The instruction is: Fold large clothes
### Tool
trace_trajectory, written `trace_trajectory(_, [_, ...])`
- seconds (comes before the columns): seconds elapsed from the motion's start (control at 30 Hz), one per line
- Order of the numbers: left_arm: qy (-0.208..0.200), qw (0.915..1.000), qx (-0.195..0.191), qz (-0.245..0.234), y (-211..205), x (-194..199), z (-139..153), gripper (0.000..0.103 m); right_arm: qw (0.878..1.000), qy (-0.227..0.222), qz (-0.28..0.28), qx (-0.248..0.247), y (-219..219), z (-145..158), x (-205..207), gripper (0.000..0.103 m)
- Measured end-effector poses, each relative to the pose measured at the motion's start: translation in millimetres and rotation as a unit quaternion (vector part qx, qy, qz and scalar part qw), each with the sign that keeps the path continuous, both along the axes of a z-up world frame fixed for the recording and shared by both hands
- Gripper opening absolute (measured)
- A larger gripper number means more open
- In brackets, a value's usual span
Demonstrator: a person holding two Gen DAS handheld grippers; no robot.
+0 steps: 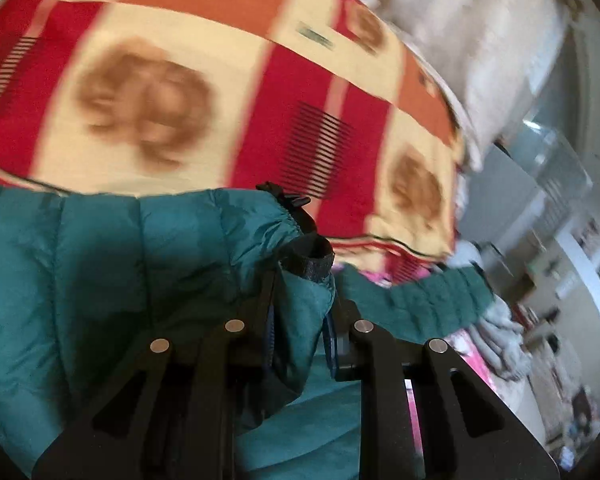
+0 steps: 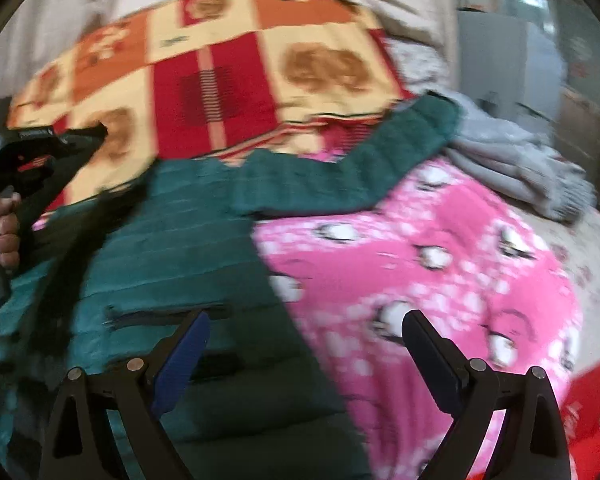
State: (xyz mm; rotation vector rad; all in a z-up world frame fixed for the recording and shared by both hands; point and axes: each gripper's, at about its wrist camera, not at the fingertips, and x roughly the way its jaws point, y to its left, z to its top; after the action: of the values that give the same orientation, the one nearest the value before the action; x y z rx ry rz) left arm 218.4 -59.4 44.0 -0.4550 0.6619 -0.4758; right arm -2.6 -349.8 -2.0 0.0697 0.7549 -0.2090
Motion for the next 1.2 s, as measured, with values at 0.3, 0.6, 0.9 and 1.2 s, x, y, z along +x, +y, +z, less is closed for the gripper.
trace_trajectory(0.3, [0.044,0.9956,-0.026,-0.079,-93,25,-46,0.018,1.000,0.018,-0.002,0.005,-9,-7,6,0.096])
trace_trajectory(0.6, [0.085,0.9904,-0.014,-0.108,-121,18,-85,0.018,0.999,0.025,0.005,0.020,-9,-12,11,0.096])
trace_trajectory(0.9, [0.116,0.9874,-0.011,-0.107,-108,-7,-69,0.065,0.999,0.036,0.004,0.023,-11,-16,14,0.096])
trace_trajectory(1.2, [0.072,0.9973,0.010,-0.004,20,-46,-16,0.065,0.996,0.056,0.004,0.062,-18,-3,14,0.094])
